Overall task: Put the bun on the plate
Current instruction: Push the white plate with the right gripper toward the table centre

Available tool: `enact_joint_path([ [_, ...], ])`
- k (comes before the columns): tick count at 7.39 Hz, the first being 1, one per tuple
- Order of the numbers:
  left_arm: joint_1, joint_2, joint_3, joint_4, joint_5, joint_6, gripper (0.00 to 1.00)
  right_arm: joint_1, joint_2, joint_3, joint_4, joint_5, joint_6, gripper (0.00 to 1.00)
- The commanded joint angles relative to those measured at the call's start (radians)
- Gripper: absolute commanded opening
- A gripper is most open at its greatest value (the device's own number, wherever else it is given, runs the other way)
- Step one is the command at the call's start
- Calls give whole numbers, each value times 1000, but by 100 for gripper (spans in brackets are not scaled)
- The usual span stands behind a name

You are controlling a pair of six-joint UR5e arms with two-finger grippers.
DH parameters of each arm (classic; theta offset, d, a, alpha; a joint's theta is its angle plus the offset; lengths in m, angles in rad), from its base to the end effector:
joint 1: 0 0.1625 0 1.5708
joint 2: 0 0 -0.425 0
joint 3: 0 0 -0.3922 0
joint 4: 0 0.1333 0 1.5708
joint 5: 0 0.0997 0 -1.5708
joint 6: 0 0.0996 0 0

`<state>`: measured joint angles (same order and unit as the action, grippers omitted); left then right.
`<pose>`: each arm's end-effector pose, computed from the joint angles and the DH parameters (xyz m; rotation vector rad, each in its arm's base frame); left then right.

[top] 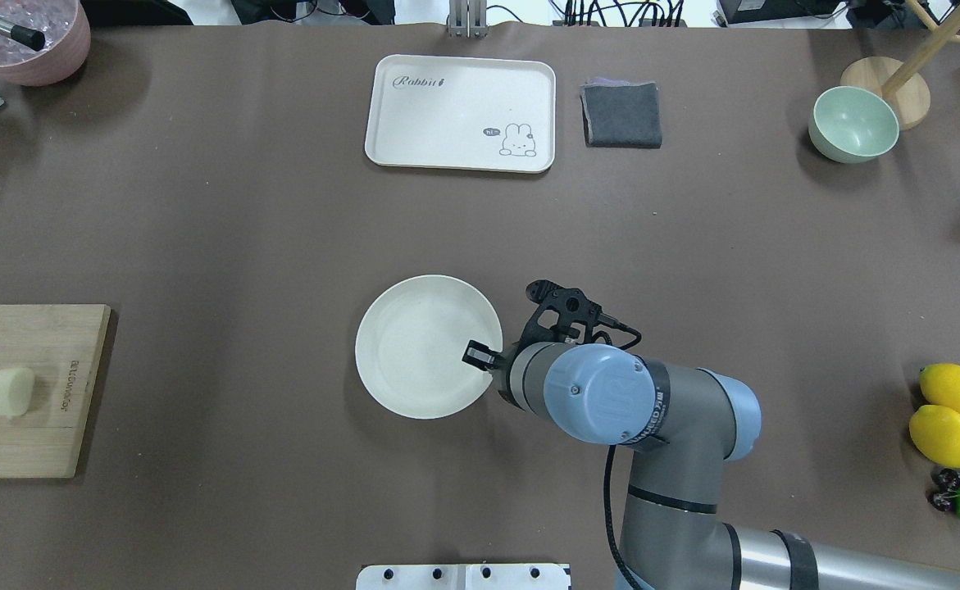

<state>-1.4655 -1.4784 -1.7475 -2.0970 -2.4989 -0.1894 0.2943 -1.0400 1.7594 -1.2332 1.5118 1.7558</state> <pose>-0.0041 -0.4705 0.5444 0.4268 0.9698 0.2070 -0.5776 -0.3205 0.2326 0.1122 -1.0629 0.4645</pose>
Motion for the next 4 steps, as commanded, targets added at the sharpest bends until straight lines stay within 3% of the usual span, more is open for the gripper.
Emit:
enact_joint_path([
  [1, 4, 4, 2, 0, 0, -1, 98, -4, 38, -37, -3, -24, -9, 95],
  [2, 4, 7, 2, 0, 0, -1, 98, 6, 38, -23, -11, -30, -12, 100],
  [3, 4, 9, -1, 0, 0, -7, 98, 38, 34, 29, -94, -6, -15, 100],
  [4, 32, 12, -7, -12, 11, -72, 98, 75, 37, 102, -259, 33, -63, 100],
])
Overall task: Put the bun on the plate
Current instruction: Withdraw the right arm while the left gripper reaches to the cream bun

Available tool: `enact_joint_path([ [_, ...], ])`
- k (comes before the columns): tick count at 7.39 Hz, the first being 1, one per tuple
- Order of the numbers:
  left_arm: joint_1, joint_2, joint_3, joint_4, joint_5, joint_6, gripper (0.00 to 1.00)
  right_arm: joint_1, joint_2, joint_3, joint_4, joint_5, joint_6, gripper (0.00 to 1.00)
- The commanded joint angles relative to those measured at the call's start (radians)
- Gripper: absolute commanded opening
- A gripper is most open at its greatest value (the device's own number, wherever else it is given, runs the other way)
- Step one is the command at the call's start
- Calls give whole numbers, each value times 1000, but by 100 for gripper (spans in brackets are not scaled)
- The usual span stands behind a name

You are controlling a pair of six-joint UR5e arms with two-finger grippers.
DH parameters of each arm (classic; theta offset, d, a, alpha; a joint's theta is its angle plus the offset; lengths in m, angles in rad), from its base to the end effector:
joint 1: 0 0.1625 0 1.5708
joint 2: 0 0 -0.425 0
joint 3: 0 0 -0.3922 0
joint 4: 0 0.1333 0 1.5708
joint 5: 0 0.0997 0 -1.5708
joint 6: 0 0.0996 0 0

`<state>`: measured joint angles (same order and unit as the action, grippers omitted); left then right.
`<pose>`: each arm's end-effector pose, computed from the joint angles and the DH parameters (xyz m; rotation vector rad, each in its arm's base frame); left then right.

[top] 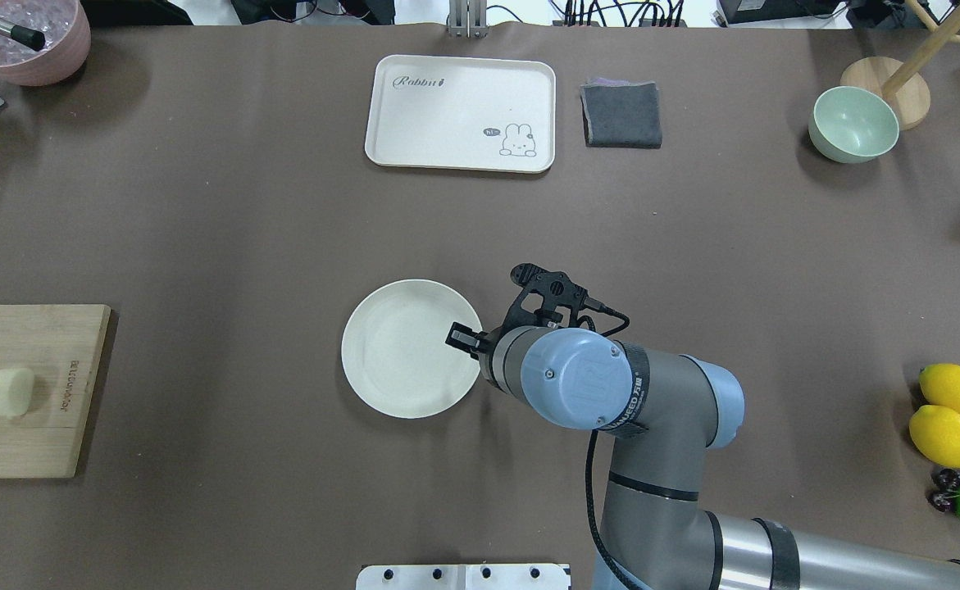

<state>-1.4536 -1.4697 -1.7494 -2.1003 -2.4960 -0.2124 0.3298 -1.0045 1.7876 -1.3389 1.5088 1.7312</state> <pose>0.0009 -0.4673 0.5473 0.4072 0.9741 0.1944 -0.5632 -0.3402 0.2122 0.1437 -1.0170 0.4783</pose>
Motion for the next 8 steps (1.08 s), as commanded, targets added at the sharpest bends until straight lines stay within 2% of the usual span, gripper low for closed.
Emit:
enact_joint_path([
  [1, 89, 5, -7, -47, 40, -167, 98, 108, -11, 116, -214, 116, -98, 100],
  [2, 199, 46, -10, -102, 172, -229, 98, 215, -46, 139, -220, 225, -164, 100],
  [3, 284, 77, -13, -169, 213, -322, 98, 298, -110, 182, -218, 320, -265, 100],
  [5, 358, 173, -15, -260, 215, -430, 98, 430, -215, 225, -218, 417, -457, 100],
  [8, 537, 232, -13, -424, 351, -713, 97, 634, -333, 234, -217, 549, -757, 100],
])
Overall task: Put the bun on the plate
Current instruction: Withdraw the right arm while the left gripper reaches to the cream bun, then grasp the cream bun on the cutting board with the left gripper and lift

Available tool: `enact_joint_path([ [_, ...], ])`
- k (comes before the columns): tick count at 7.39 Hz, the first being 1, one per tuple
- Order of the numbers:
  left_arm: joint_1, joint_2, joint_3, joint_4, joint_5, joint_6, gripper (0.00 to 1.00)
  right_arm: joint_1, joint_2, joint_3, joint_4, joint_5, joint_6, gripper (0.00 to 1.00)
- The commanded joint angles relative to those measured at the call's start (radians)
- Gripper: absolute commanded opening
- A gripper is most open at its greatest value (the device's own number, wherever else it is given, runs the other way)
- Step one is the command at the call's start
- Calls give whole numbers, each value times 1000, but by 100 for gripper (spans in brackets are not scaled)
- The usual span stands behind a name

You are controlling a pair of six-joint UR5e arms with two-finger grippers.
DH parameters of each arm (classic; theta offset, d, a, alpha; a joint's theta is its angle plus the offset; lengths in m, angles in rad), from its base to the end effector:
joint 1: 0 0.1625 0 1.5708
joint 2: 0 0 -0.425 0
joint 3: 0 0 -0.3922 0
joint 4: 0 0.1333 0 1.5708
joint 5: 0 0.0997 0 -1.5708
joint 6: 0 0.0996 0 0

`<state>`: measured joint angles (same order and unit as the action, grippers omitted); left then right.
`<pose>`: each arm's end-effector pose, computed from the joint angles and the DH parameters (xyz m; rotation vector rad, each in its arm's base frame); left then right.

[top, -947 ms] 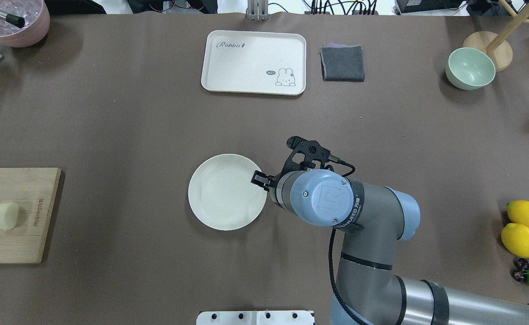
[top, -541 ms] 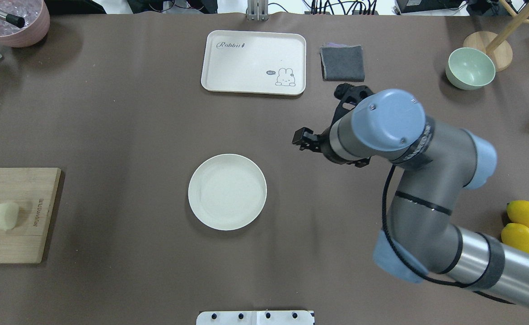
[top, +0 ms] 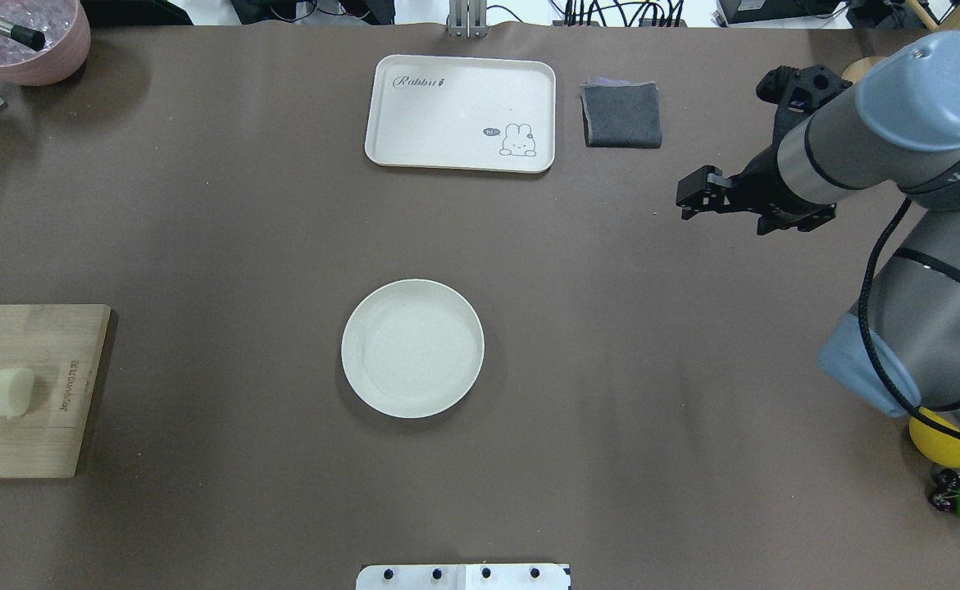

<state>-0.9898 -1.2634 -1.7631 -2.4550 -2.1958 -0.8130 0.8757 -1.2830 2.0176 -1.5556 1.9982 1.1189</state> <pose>0.1507 -0.3662 0.6013 0.1886 0.9298 0.0259 -0.2793 -0.4786 0.3055 0.1343 -0.8334 0.2382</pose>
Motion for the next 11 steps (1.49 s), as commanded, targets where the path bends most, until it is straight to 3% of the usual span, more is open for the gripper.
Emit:
enact_joint_path([
  [1, 127, 30, 1, -88, 108, -174, 97, 167, -97, 1, -1, 121, -292, 100],
  [3, 171, 25, 7, -90, 154, -187, 93, 348, -223, 3, 0, 229, -561, 100],
  [5, 232, 27, 10, -90, 207, -181, 70, 455, -326, 0, 0, 254, -759, 100],
  [8, 255, 29, 10, -90, 220, -180, 46, 514, -400, -7, 0, 255, -887, 100],
  [11, 241, 13, -36, -84, 203, -181, 38, 539, -415, -10, -1, 258, -904, 100],
])
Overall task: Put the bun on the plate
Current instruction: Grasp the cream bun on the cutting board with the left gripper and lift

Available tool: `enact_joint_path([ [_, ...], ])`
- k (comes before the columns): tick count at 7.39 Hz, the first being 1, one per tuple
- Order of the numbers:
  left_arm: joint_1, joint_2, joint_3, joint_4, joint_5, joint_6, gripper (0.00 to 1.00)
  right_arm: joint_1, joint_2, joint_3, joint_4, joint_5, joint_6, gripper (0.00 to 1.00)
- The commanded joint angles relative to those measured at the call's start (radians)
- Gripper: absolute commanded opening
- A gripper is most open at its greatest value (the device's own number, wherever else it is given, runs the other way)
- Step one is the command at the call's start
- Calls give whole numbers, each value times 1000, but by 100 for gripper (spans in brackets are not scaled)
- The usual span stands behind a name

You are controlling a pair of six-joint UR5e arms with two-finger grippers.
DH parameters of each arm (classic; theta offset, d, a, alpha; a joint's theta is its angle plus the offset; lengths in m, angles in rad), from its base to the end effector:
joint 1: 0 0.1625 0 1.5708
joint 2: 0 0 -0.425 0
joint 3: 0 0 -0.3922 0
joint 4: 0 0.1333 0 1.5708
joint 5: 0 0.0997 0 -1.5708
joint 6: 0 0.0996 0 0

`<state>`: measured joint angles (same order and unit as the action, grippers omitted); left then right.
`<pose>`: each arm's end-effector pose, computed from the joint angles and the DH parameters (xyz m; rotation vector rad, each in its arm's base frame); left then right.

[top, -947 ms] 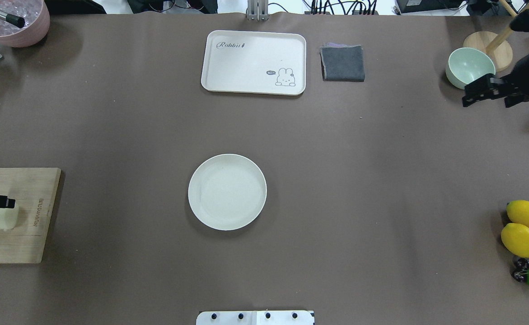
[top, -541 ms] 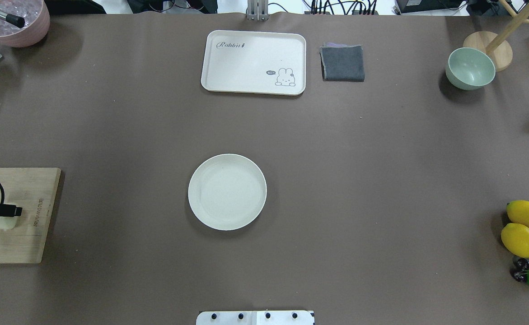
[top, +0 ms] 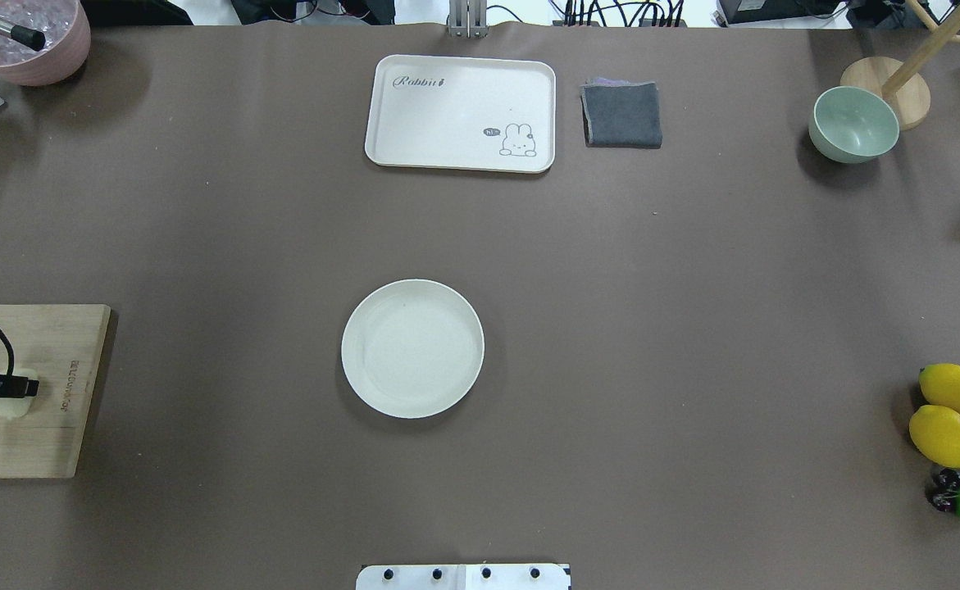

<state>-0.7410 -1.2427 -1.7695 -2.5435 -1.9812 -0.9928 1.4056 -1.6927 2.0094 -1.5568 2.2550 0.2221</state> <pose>0.2220 -0.3299 0.6017 0.2042 0.8920 0.0215 -0.0030 -0.4459 0.5028 0.1812 -0.7260 -0.0589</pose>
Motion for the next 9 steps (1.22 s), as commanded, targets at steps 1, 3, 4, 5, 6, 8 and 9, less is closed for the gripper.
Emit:
enact_joint_path([
  [1, -11, -17, -80, 23, -57, -3, 38, 15, -13, -4, 0, 0, -18, 100],
  [3, -12, -146, -88, 44, -76, -61, 38, 59, -48, -36, 0, 3, -123, 100],
  [4, -12, -249, -84, 96, -74, -125, 38, 96, -79, -55, 4, 9, -197, 100],
  [5, -2, -330, -80, 138, -73, -173, 38, 143, -108, -69, 0, 9, -277, 100],
  [6, 17, -421, -79, 190, -71, -217, 38, 183, -129, -81, 0, 14, -312, 100],
  [8, 118, -603, -61, 334, 16, -304, 38, 232, -197, -77, 14, 44, -345, 100],
  [9, 212, -701, -15, 372, 106, -382, 38, 237, -208, -86, 14, 41, -354, 100],
])
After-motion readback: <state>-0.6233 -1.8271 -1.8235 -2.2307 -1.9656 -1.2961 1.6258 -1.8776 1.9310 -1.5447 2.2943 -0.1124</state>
